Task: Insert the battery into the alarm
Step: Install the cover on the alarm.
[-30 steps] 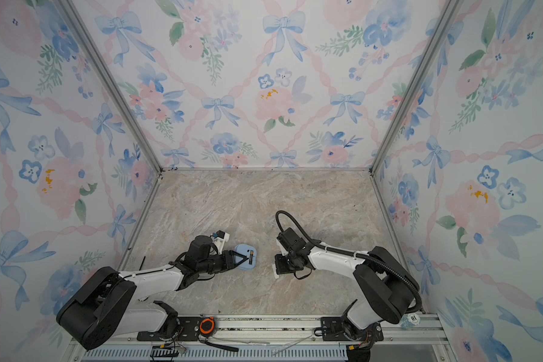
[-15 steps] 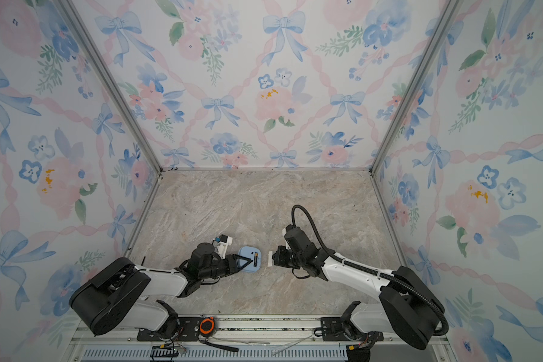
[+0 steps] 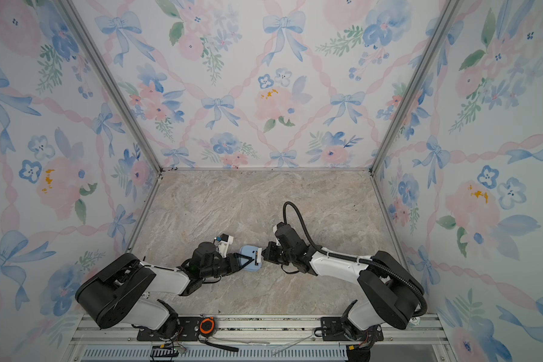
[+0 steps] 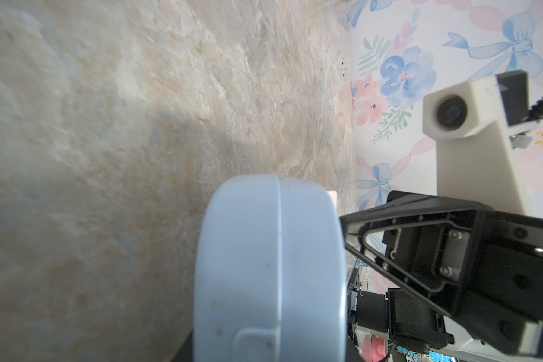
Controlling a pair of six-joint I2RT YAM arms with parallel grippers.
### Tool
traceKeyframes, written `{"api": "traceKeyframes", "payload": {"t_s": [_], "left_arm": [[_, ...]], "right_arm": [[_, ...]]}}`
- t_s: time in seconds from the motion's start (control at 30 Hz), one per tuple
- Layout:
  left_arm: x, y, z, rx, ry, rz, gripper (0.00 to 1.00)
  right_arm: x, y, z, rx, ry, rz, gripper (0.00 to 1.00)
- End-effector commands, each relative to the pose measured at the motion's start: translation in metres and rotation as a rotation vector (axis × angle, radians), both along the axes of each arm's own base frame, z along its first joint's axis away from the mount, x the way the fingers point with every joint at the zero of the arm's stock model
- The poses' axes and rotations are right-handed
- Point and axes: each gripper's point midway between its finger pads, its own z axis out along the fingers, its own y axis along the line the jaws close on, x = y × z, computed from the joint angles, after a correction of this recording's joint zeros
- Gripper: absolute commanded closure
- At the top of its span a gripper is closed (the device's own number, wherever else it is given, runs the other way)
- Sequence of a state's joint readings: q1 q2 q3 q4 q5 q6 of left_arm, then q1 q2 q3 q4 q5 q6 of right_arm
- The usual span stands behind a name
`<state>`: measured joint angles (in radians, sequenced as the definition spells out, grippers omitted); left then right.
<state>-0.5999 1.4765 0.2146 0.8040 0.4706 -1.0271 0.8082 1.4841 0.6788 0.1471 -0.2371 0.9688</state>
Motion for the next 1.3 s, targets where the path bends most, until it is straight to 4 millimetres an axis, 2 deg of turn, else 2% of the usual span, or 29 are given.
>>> {"api": "traceKeyframes", "payload": {"t_s": [0.0,0.4,0.77,1.13,1.27], "left_arm": [[-0.034,0.036,-0.069,0.230,0.209,0.040,1.00],[-0.034,0.035,-0.069,0.228,0.207,0.033,1.00],[-0.035,0.033,-0.069,0.226,0.213,0.018,1.00],[-0.036,0.033,-0.070,0.228,0.215,0.014,1.00],[-0.036,0.034,-0.071,0.228,0.216,0.014,1.00]], "right_arm": [[0.001,0.016,0.010,0.051,-0.001,0.023,1.00],[-0.008,0.010,-0.002,0.016,0.021,0.035,1.00],[-0.005,0.015,-0.016,-0.045,0.017,0.055,1.00],[-0.005,0.021,-0.010,-0.059,-0.011,0.083,1.00],[-0.008,0.023,-0.001,-0.078,-0.045,0.106,1.00]]}}
